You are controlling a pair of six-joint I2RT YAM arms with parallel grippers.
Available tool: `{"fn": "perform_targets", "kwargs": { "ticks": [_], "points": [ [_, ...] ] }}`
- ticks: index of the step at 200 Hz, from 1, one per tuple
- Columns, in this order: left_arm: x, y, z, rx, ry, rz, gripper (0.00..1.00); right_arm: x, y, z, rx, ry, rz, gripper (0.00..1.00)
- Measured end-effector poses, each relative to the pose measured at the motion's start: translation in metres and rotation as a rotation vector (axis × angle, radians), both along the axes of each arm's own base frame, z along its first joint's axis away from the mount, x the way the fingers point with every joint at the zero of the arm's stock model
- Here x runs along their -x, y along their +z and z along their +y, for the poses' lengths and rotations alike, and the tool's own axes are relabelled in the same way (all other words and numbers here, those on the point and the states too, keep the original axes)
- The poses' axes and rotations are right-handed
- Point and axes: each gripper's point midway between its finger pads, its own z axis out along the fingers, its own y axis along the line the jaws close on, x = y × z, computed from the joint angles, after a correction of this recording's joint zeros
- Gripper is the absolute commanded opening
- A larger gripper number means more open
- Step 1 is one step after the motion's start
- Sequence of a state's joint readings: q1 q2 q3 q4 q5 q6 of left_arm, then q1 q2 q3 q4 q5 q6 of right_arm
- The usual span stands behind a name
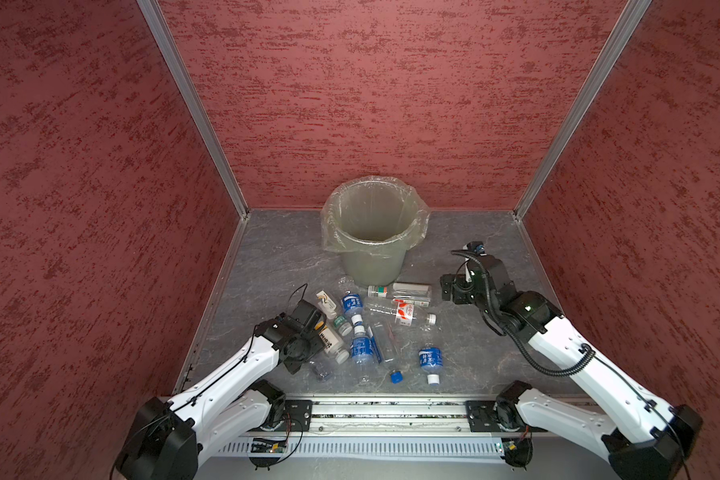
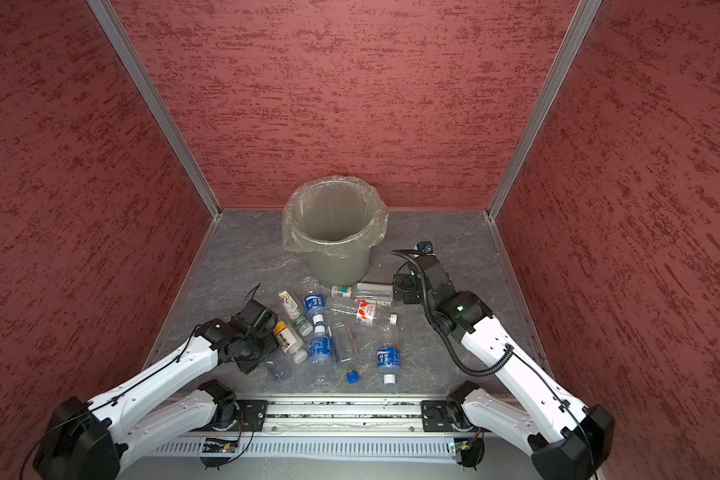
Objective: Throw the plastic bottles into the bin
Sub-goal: 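Withdraw the right gripper while the left gripper lowers onto the Ganten bottle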
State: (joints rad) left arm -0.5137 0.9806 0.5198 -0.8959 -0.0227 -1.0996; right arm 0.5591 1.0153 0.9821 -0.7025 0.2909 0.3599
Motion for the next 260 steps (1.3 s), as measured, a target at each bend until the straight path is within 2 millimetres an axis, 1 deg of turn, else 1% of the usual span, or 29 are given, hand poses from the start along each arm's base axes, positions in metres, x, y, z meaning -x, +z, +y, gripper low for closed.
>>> {"fn": "perform_targets", "kwargs": {
  "ticks": [32,64,90,125,188,202,221,237,260],
  "points": [
    [0.001,-0.008,0.001,-0.011,-0.009,0.043,0.70,0.000,-0.001,0.000,-0.003,-0.002,0.001,0.98],
    [-0.001,-0.008,0.001,-0.010,-0.016,0.039,0.70,0.001,-0.005,-0.001,-0.002,-0.001,0.013,0.98],
    [-0.002,-0.010,0.004,-0.017,-0.007,0.043,0.73,0.001,-0.006,-0.001,-0.002,0.000,0.015,0.99],
    [0.000,-0.016,0.006,-0.036,-0.022,0.072,0.73,0.001,-0.006,-0.002,0.001,-0.005,0.012,0.98],
    [0.000,-0.021,0.006,-0.047,-0.040,0.094,0.63,0.001,-0.001,-0.005,-0.004,-0.014,-0.002,0.98],
    [0.000,-0.021,0.006,-0.047,-0.042,0.094,0.57,0.001,-0.001,-0.005,-0.004,-0.015,-0.002,0.98],
    [-0.001,-0.020,0.005,-0.043,-0.052,0.088,0.44,0.001,-0.001,-0.005,-0.004,-0.015,-0.002,0.98],
    [-0.003,-0.017,0.004,-0.031,-0.058,0.070,0.41,0.001,-0.002,-0.005,-0.006,-0.017,-0.001,0.98],
    [-0.007,-0.009,0.002,-0.004,-0.057,0.014,0.39,0.001,-0.002,-0.005,-0.007,-0.020,0.001,0.98]
  ]
}}
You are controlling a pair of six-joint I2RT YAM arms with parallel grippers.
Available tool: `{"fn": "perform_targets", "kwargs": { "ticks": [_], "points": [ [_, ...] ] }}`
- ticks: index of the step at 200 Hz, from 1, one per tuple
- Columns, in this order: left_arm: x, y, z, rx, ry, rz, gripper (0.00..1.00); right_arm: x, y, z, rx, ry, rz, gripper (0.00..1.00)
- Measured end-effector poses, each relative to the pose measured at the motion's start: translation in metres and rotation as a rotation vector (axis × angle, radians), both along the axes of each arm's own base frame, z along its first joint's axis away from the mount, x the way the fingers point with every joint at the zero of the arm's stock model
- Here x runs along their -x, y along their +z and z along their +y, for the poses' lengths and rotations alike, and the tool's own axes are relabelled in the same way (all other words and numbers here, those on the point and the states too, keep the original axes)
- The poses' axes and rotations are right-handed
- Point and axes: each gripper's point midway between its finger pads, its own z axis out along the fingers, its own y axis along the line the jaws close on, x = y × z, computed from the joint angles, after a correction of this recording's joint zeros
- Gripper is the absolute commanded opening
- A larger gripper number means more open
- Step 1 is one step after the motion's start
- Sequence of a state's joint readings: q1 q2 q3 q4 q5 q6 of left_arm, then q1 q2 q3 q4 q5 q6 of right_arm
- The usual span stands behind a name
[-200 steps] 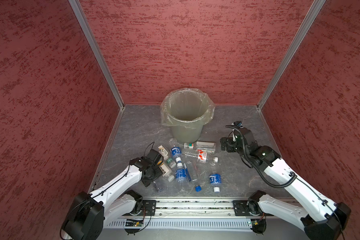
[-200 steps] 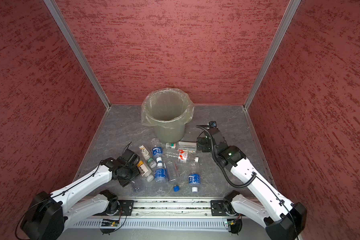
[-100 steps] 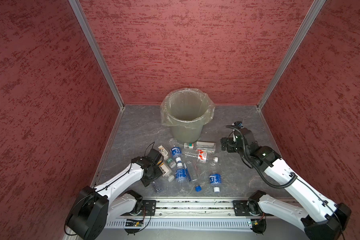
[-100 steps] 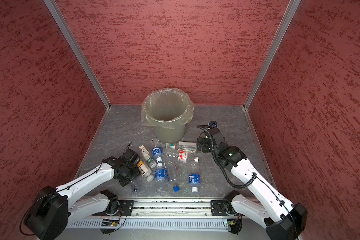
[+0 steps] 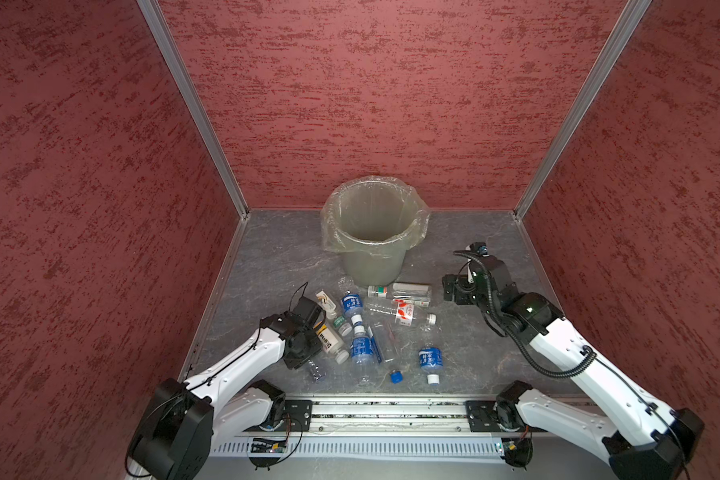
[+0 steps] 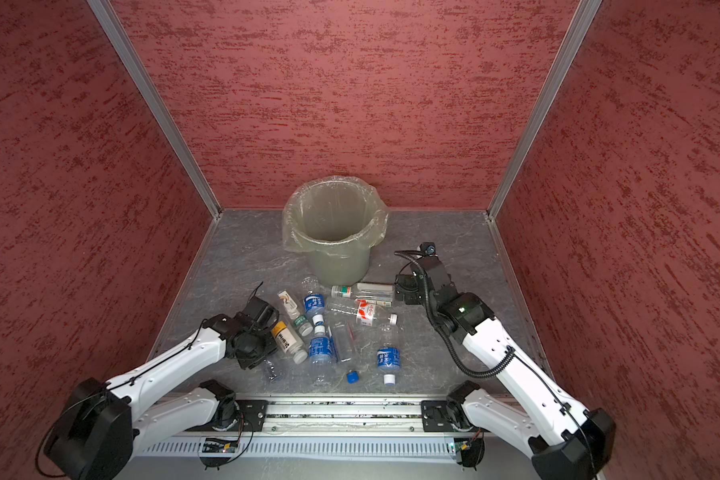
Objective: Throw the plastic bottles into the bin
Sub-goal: 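Withdraw the right gripper while the left gripper lowers onto the Ganten bottle, then close the left gripper on the Ganten bottle and lift it, then swing the Ganten bottle with the left gripper over the wastebasket and release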
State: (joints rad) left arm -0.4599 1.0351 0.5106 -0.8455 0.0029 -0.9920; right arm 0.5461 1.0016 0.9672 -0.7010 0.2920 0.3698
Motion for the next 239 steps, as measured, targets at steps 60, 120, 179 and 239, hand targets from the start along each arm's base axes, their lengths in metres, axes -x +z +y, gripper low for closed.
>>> {"fn": "perform_targets", "kwargs": {
  "ticks": [60,120,179,239],
  "points": [
    [-0.005,0.041,-0.001,0.069,-0.026,-0.203,0.35,0.000,0.000,0.000,-0.001,-0.001,0.000,0.98],
    [-0.010,0.102,-0.013,0.146,-0.147,-0.517,0.34,0.000,0.000,-0.001,-0.001,-0.002,0.000,0.98],
    [-0.021,0.193,-0.038,0.155,-0.369,-0.846,0.36,0.000,0.000,-0.001,-0.002,-0.004,-0.001,0.98],
    [-0.028,0.292,-0.063,0.131,-0.517,-1.104,0.36,0.000,-0.006,-0.002,0.013,-0.006,0.021,0.98]
  ]
}}
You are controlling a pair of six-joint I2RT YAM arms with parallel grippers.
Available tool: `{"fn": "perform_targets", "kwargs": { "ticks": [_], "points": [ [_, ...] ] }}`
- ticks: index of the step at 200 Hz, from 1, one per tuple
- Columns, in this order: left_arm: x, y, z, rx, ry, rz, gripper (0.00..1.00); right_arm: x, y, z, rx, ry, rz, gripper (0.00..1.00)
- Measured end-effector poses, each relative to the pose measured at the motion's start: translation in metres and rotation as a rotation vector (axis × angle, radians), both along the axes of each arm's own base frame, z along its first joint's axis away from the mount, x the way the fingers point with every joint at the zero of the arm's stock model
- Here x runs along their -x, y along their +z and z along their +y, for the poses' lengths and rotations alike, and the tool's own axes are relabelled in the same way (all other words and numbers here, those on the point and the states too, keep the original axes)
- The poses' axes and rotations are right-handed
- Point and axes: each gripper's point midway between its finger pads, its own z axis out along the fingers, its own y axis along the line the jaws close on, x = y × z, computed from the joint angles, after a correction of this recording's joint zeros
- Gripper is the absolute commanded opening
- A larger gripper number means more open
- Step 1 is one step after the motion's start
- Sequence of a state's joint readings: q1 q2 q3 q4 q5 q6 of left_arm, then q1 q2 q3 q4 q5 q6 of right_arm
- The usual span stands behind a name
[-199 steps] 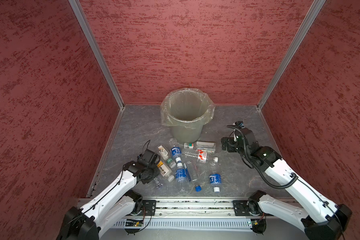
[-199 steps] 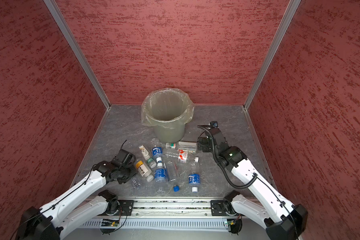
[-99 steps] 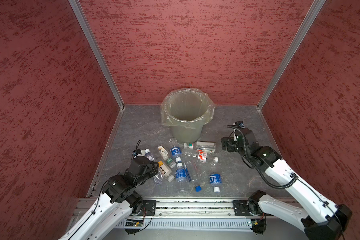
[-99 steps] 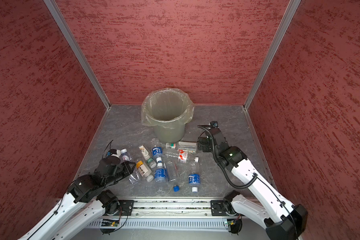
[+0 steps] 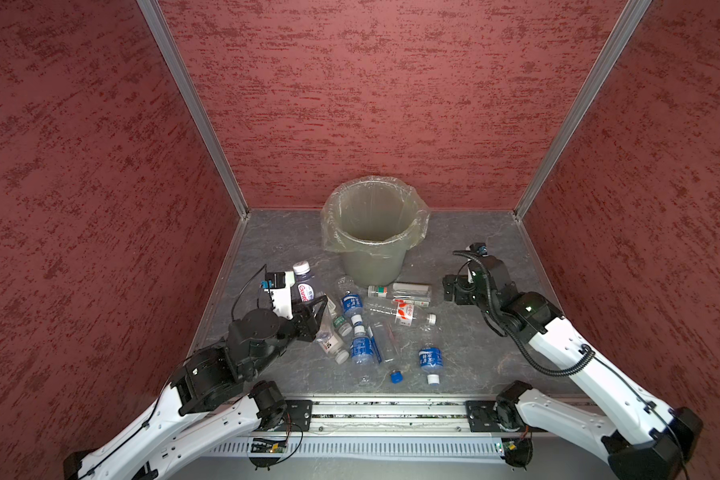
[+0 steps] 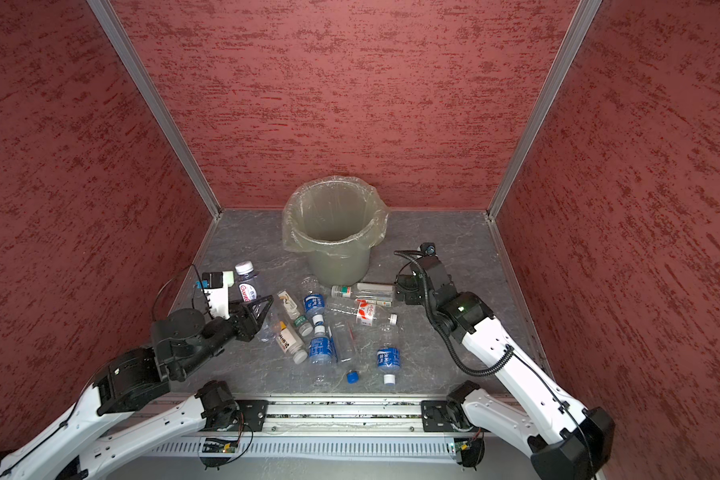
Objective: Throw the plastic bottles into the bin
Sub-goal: 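Swing the Ganten bottle with the left gripper over the wastebasket and release, then draw the open left gripper back from the wastebasket toward the bottles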
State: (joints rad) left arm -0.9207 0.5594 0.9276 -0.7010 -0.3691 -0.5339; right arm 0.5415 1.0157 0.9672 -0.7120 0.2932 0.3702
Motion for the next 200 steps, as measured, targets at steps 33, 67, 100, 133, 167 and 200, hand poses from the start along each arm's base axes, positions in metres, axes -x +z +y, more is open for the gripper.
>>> {"fn": "perform_targets", "kwargs": {
  "ticks": [33,67,100,133,167,200],
  "points": [
    [-0.032,0.079,-0.039,-0.035,-0.044,-0.139,0.36,0.001,-0.005,-0.001,0.011,0.000,0.021,0.99],
    [-0.113,0.149,-0.067,-0.005,-0.021,-0.229,0.71,0.002,-0.006,-0.001,0.013,0.001,0.024,0.98],
    [-0.218,0.166,-0.085,0.022,-0.018,-0.213,0.99,0.005,0.000,-0.003,0.003,0.000,0.010,0.98],
    [-0.281,0.126,-0.089,-0.002,-0.036,-0.100,1.00,0.010,0.011,-0.006,-0.022,-0.005,-0.021,0.99],
    [-0.260,0.094,-0.077,-0.030,-0.039,-0.023,1.00,0.013,0.017,-0.008,-0.039,-0.008,-0.039,0.98],
    [-0.208,0.146,-0.061,0.021,-0.050,-0.142,0.99,0.013,0.015,-0.005,-0.044,0.001,-0.032,0.98]
  ]
}}
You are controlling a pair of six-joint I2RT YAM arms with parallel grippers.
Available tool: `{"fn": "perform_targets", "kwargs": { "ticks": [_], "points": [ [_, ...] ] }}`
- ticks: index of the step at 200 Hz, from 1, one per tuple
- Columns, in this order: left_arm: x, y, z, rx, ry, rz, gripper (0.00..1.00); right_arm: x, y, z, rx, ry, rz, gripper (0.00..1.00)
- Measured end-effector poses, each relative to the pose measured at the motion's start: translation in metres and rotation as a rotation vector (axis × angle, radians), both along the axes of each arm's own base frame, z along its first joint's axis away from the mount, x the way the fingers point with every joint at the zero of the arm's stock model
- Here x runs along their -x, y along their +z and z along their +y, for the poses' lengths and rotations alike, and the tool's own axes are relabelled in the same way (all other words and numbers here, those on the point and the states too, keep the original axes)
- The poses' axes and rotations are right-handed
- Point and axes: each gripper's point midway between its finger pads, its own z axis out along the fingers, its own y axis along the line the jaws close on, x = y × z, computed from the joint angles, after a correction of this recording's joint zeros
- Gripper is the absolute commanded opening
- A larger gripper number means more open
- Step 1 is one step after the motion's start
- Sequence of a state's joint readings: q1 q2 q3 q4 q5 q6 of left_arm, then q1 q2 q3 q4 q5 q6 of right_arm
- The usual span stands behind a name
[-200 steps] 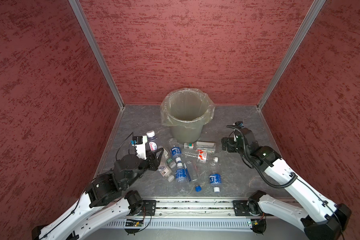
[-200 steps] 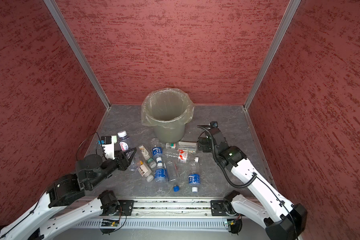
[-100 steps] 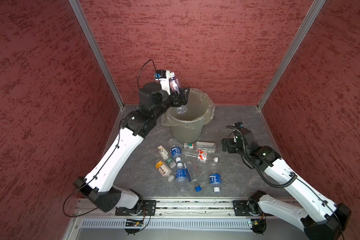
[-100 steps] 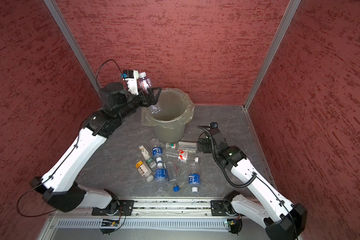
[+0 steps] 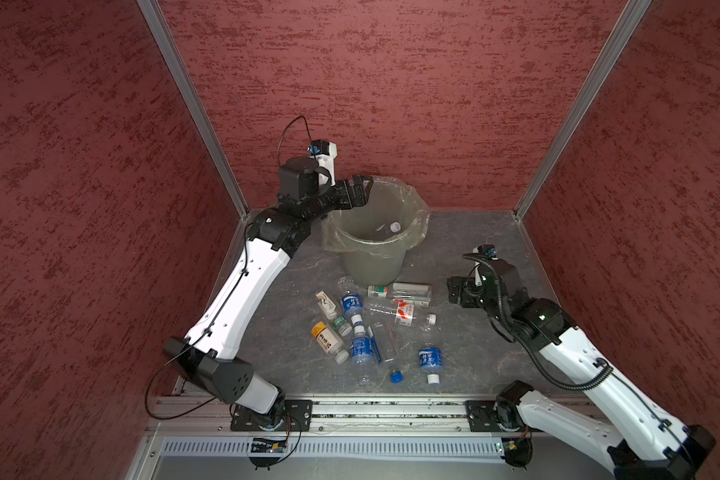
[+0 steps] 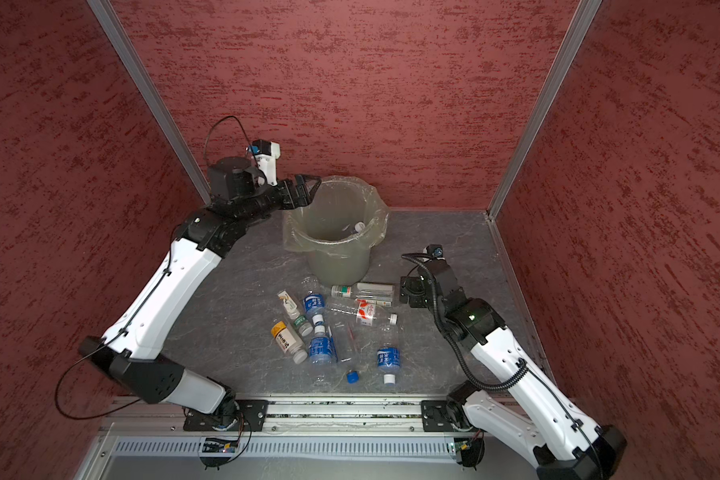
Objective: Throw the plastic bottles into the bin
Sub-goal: 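Draw the open left gripper back from the wastebasket toward the bottles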
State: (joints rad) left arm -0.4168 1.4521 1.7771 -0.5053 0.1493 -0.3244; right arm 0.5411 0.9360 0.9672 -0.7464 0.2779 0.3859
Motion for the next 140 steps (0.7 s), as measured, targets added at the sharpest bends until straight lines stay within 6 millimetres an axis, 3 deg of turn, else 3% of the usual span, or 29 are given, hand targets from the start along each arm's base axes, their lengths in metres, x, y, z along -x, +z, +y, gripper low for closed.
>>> {"fn": "perform_targets", "kwargs": {
  "ticks": [22,42,101,140],
  "points": [
    [0.031,0.026,0.012,0.030,-0.005,-0.066,0.99,-0.001,-0.005,0.003,0.002,0.007,0.019,0.99],
    [0.046,0.027,0.017,0.034,-0.008,-0.077,0.99,-0.002,-0.008,0.005,-0.004,0.010,0.031,0.99],
    [0.064,-0.048,0.013,-0.035,-0.028,0.065,0.99,0.002,-0.024,0.009,-0.034,0.001,0.084,0.99],
    [0.096,-0.073,0.017,-0.057,-0.040,0.086,1.00,0.010,-0.044,0.011,-0.060,-0.002,0.149,0.99]
  ]
}}
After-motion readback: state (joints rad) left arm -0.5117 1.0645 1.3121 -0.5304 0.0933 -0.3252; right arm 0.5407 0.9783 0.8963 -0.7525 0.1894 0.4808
